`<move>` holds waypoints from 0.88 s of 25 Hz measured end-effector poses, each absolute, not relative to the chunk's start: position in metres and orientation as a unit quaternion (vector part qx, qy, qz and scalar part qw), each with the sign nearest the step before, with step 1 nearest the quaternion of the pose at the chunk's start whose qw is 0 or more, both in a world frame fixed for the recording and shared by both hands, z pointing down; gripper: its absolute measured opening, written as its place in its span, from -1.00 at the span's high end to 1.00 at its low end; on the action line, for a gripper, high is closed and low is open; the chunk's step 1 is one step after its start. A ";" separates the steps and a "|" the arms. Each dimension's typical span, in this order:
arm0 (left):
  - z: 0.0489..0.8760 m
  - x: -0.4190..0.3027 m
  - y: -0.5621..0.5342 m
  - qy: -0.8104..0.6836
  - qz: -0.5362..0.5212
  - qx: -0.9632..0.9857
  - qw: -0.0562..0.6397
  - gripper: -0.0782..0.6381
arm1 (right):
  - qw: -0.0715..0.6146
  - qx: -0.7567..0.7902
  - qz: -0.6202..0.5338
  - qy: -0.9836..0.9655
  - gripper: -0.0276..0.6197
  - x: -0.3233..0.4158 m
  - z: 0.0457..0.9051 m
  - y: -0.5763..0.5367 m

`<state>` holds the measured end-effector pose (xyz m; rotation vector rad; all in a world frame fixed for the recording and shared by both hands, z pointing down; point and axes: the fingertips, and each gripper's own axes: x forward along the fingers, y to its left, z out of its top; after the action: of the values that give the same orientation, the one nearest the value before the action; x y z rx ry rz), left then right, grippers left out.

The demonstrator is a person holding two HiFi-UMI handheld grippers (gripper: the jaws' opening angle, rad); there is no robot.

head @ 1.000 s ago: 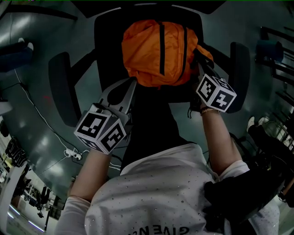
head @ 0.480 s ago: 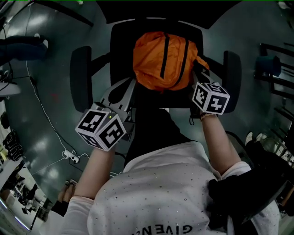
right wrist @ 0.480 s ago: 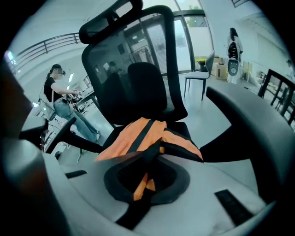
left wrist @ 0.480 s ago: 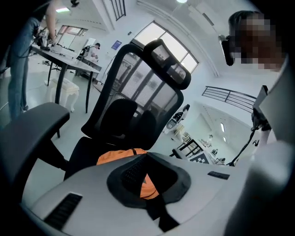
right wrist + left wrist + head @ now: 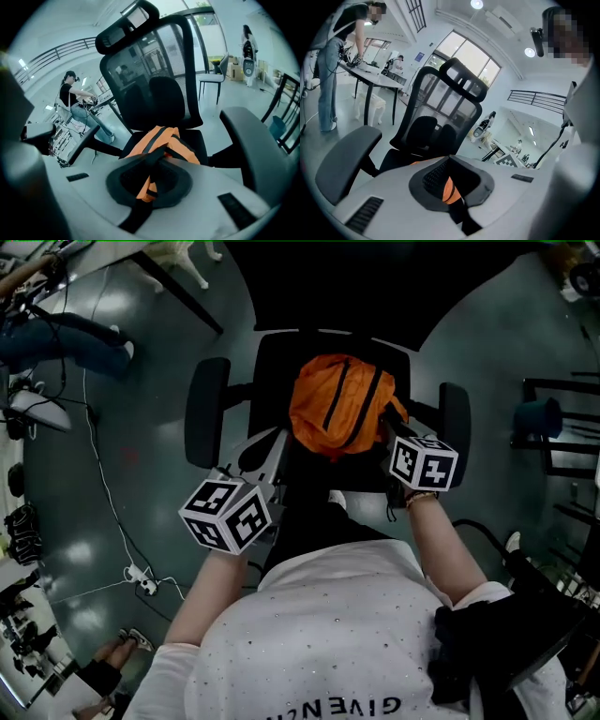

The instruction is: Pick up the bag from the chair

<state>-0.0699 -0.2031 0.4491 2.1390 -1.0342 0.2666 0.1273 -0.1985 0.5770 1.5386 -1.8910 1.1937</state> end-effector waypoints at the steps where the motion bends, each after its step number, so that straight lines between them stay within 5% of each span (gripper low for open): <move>1: 0.444 -0.071 -0.201 -0.405 0.100 0.833 0.363 0.76 | 0.210 0.552 0.432 -0.682 0.90 0.125 0.574 -0.197; 22: 0.377 -0.095 -0.187 -0.511 0.060 0.800 0.309 0.76 | 0.081 0.435 0.500 -0.745 0.90 0.056 0.484 -0.191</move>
<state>-0.0952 -0.1866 0.3772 2.1136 -1.3497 0.1580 0.0559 -0.1910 0.4838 1.3004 -2.2263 1.4944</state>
